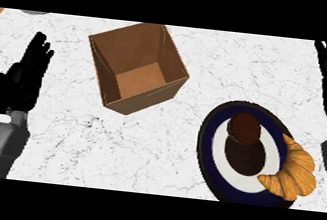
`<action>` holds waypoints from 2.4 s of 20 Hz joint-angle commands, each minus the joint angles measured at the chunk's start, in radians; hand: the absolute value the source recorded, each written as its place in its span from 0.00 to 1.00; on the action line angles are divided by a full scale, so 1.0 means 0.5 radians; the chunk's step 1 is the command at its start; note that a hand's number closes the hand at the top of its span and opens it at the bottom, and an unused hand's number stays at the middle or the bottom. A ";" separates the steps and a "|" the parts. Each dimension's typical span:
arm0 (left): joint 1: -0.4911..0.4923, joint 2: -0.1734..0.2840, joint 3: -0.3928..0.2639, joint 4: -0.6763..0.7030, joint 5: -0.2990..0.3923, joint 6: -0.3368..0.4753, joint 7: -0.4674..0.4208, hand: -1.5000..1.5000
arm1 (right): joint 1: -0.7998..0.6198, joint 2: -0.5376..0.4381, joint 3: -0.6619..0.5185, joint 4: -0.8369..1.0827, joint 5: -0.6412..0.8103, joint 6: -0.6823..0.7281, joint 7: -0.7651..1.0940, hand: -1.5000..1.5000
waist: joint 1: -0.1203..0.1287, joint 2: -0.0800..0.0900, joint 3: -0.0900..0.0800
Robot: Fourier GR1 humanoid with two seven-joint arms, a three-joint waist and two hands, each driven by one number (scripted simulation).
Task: Pick the cupcake from the plate and place it in the cardboard box
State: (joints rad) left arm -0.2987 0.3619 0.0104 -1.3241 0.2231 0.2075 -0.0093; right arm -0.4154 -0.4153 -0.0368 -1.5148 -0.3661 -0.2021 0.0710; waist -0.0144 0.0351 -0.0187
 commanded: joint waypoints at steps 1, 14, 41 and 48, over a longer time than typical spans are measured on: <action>-0.031 -0.025 -0.036 0.089 -0.058 -0.014 0.026 0.50 | -0.121 0.006 -0.006 0.061 -0.016 0.092 -0.007 0.00 | 0.032 -0.066 0.037; 0.469 0.052 -0.335 -0.459 -0.427 0.098 0.334 0.50 | 0.227 0.248 0.045 0.374 0.360 -0.052 -0.867 0.00 | 0.045 -0.074 0.040; 0.627 -0.003 -0.239 -0.411 -0.520 -0.016 0.177 0.50 | 0.066 -0.429 0.796 -0.232 1.276 1.139 0.816 0.00 | 0.037 -0.072 0.037; 0.511 -0.169 -0.227 -0.272 -0.629 0.012 0.151 0.50 | 0.283 -0.334 0.750 -0.212 1.570 1.164 0.722 0.00 | 0.026 -0.070 0.037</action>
State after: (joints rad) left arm -0.0018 0.3212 -0.1001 -1.5170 -0.0469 0.1977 0.0798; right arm -0.3129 -0.6145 0.3480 -1.6263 0.3517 0.3678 0.4426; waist 0.0013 -0.0008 -0.0003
